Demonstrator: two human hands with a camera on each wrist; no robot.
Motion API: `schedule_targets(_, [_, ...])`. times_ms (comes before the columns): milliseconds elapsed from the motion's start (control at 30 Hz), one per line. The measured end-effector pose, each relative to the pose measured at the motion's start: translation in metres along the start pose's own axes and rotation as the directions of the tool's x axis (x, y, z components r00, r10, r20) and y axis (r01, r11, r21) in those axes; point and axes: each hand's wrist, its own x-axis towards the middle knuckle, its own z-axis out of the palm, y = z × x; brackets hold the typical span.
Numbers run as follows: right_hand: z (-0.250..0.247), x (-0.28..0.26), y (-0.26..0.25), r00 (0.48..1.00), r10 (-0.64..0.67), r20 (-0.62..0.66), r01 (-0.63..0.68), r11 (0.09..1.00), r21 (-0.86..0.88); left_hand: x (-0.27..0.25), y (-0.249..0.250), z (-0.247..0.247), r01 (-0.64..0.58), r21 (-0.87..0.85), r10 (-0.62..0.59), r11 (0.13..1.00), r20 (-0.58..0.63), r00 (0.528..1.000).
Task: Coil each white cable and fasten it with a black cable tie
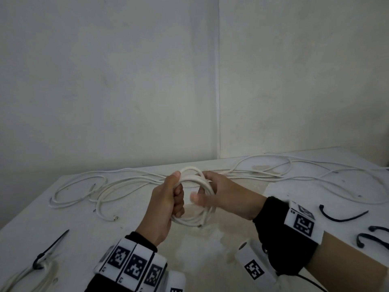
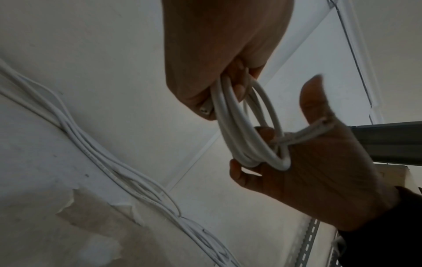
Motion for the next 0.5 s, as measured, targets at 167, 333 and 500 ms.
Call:
schedule_targets(167, [-0.0013,-0.0008,-0.0015,0.999,-0.026,0.033,0.033,0.965,-0.26,0.0013,-0.0034,-0.0015,0.004,-0.036,-0.005,0.999,-0.031,0.999])
schedule_targets(333, [0.0004,-0.0044,0.0037,0.992,0.038,-0.119,-0.083,0.91,-0.406,0.0056,-0.002,-0.0077,-0.022,-0.085,0.015,0.996,-0.087,0.996])
schedule_targets(500, [0.0046,-0.0029,0.0035,0.995,0.1,-0.028,-0.103,0.981,-0.167,0.0061,-0.0056,-0.0063,-0.042,-0.075,0.033,0.996,-0.12,0.992])
